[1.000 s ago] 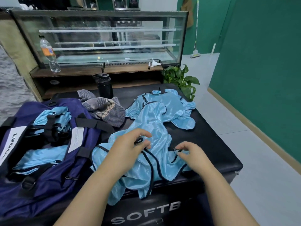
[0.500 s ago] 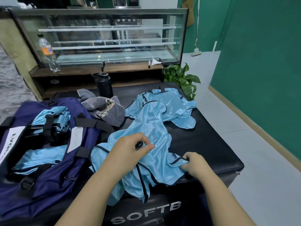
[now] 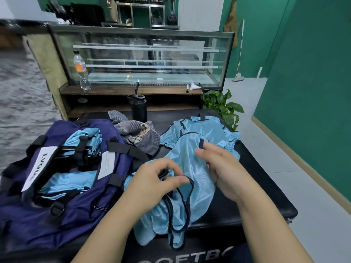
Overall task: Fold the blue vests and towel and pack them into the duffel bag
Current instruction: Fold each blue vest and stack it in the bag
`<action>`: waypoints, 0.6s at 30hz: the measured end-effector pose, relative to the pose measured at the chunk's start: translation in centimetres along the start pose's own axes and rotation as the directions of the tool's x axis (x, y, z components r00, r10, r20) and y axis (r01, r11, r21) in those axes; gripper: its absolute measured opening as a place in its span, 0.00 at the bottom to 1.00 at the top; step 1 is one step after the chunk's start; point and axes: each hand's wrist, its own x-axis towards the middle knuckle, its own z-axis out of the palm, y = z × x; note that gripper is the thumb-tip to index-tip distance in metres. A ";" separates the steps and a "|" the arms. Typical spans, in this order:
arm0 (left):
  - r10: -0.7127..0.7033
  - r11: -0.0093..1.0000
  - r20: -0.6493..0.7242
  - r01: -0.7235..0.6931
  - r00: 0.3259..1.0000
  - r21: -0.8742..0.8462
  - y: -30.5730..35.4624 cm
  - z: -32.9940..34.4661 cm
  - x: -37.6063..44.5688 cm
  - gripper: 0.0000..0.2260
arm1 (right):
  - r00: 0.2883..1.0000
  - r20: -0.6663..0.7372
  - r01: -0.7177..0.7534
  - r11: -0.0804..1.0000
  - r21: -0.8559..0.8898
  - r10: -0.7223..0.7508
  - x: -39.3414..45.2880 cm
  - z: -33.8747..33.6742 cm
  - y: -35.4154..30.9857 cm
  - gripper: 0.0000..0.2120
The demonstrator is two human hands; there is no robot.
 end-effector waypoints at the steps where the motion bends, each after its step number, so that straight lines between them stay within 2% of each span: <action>1: 0.014 1.000 -0.022 -0.015 1.000 -0.003 -0.2 -0.5 -0.1 0.14 | 1.000 0.002 -0.009 1.000 -0.016 0.009 0.1 0.5 -0.2 0.25; 3: 0.020 1.000 -0.066 -0.021 0.998 -0.021 -0.6 -1.5 -0.3 0.15 | 0.999 0.036 0.024 0.999 -0.046 -0.022 0.1 1.7 -1.0 0.23; 6: -0.008 0.999 -0.081 0.004 0.997 -0.047 -0.8 -2.6 -0.8 0.15 | 0.997 0.079 0.029 0.997 -0.068 -0.024 0.3 2.9 -1.5 0.34; 9: -0.051 0.999 0.003 0.051 0.999 0.021 -0.7 -3.1 -1.2 0.15 | 0.996 0.079 0.032 0.998 0.055 -0.036 0.4 3.8 -2.0 0.31; 13: -0.067 0.995 0.114 0.059 0.991 0.076 -0.6 -3.0 -1.8 0.05 | 0.998 0.058 0.005 0.986 0.168 -0.015 0.4 4.4 -2.3 0.24; 15: -0.060 0.998 0.029 0.061 0.998 -0.034 -0.5 -3.1 -1.9 0.05 | 0.999 -0.022 -0.044 0.996 0.071 0.046 0.6 4.4 -1.8 0.22; 16: -0.072 0.993 -0.047 0.068 0.996 -0.094 -0.4 -3.2 -1.8 0.08 | 0.996 -0.040 -0.081 0.997 -0.016 0.081 0.5 4.4 -1.6 0.26; 18: -0.097 0.989 -0.186 0.074 0.978 -0.126 -0.4 -3.6 -1.7 0.14 | 0.994 -0.001 -0.111 0.988 -0.104 0.112 0.0 4.8 -1.4 0.29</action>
